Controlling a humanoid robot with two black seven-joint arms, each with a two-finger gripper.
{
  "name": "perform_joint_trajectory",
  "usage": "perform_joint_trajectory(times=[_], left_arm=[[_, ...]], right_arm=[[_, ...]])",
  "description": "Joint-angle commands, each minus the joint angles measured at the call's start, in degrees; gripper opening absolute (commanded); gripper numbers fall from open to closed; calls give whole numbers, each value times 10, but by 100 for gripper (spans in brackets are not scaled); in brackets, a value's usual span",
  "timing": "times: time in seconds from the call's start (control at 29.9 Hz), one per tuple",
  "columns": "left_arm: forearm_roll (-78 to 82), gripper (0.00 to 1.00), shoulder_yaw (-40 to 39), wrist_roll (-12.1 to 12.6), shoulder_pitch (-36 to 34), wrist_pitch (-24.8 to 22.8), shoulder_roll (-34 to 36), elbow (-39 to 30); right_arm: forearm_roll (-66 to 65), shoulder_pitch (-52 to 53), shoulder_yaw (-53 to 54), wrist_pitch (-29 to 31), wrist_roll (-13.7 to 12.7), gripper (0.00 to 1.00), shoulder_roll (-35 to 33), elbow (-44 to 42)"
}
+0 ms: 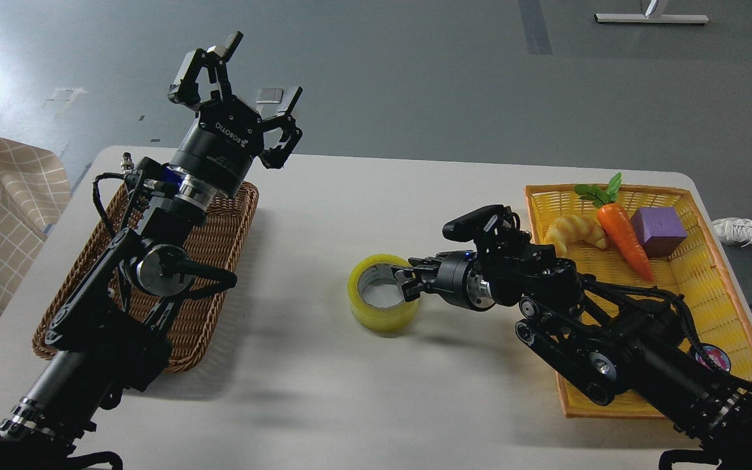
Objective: Place and transfer tape with both arms
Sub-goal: 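Lower the tape roll onto the table and open the right gripper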
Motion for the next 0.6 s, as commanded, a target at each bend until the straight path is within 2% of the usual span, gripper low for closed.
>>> perform_joint_trajectory(times=[0.0,0.03,0.2,0.27,0.33,0.57], left_arm=[[0,98,0,0,0,0,0,0],[0,98,0,0,1,0,0,0],[0,98,0,0,4,-1,0,0],[-1,98,0,0,5,-2,0,0],[-1,98,0,0,4,-2,0,0],[1,98,1,1,4,-3,2,0]], right_arm=[[0,2,2,0,0,51,0,-8],[0,2,2,0,-1,65,0,-10],[0,2,6,-15,-1,80,7,-14],[0,4,8,-25,-1,82,14,-14],[0,7,23,-41,-1,94,15,-13],[0,25,83,-75,-1,99,18,-4]])
